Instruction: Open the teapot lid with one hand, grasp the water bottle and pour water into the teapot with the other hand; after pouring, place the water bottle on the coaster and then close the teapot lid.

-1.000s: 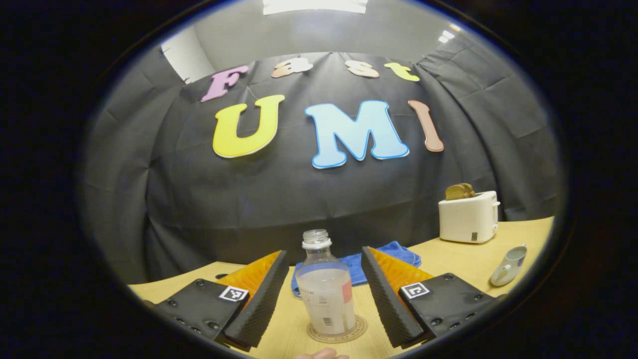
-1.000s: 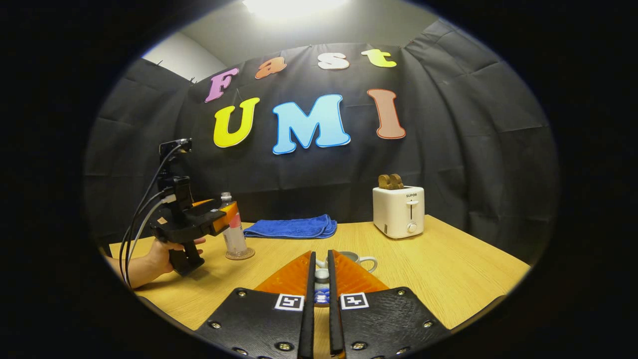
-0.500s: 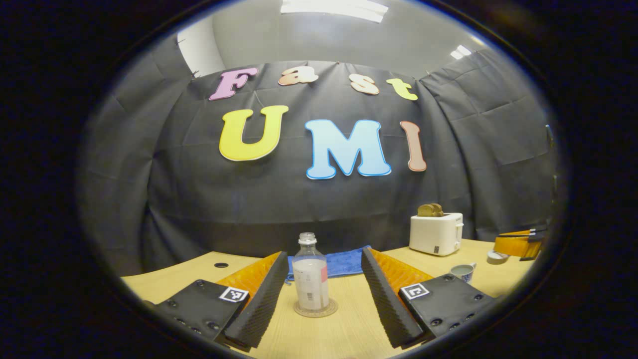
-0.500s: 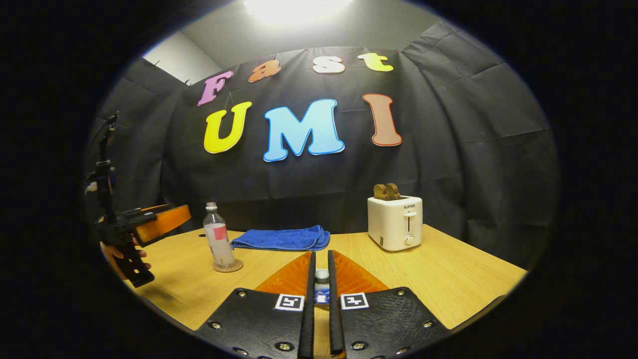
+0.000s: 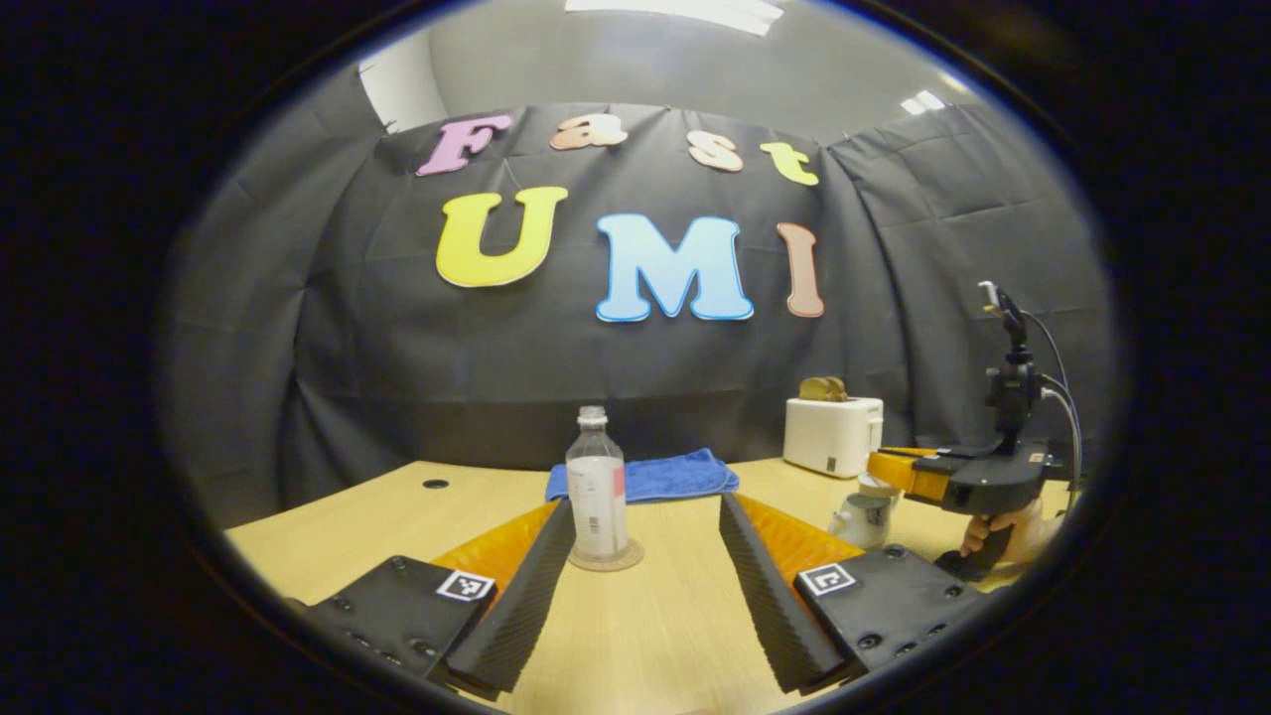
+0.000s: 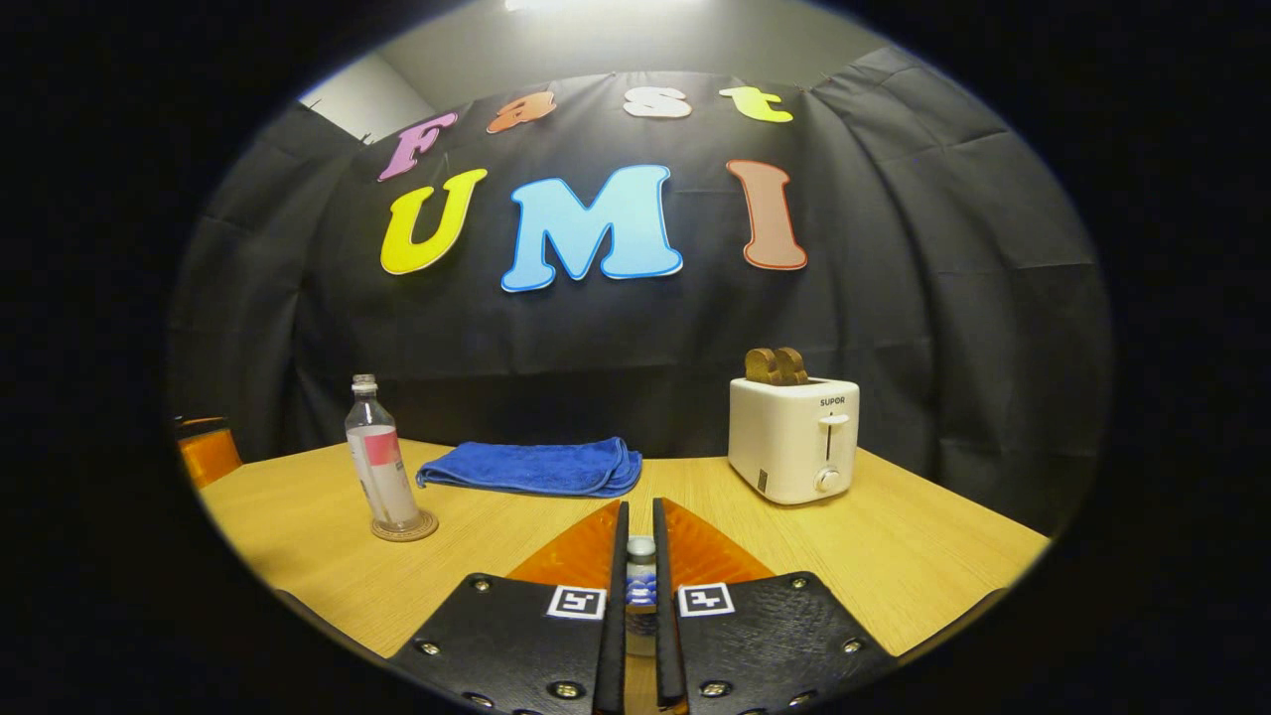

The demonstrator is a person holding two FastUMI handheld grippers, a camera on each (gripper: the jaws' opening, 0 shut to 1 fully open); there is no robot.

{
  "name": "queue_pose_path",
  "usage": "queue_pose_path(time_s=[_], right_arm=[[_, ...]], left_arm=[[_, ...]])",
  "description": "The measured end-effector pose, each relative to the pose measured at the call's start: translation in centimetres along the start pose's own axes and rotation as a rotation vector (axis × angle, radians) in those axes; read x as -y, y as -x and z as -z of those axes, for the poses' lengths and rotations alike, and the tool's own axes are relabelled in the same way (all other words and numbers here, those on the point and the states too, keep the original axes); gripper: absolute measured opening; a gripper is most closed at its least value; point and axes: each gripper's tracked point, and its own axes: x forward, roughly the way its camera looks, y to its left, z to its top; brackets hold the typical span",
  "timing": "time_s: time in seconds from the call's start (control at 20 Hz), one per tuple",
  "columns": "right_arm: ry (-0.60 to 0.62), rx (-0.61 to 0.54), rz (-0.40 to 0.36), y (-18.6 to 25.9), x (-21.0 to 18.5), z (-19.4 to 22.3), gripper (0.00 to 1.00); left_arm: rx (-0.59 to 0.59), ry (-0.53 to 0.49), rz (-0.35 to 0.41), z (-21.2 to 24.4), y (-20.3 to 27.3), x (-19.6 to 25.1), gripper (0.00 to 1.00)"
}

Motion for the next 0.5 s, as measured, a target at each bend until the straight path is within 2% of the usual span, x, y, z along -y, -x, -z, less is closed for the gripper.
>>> queue_pose_path(time_s=[0.1, 0.15, 0.2, 0.5], right_arm=[[-0.022, -0.031, 0.007, -0.6, 0.3, 1.0, 0.12], [-0.032, -0.029, 0.004, -0.7, 0.4, 1.0, 0.17], [-0.030, -0.027, 0.010, -0.8, 0.4, 1.0, 0.12], [-0.010, -0.038, 0.016, -1.5, 0.3, 1.7, 0.12]], left_arm=[[0.001, 0.015, 0.008, 0.1, 0.0, 0.4, 1.00], [0.004, 0.017, 0.012, 0.1, 0.0, 0.5, 1.00], [0.006, 0.016, 0.012, 0.0, 0.0, 0.6, 1.00], [0.014, 0.007, 0.025, -0.2, -0.2, 1.4, 1.00]])
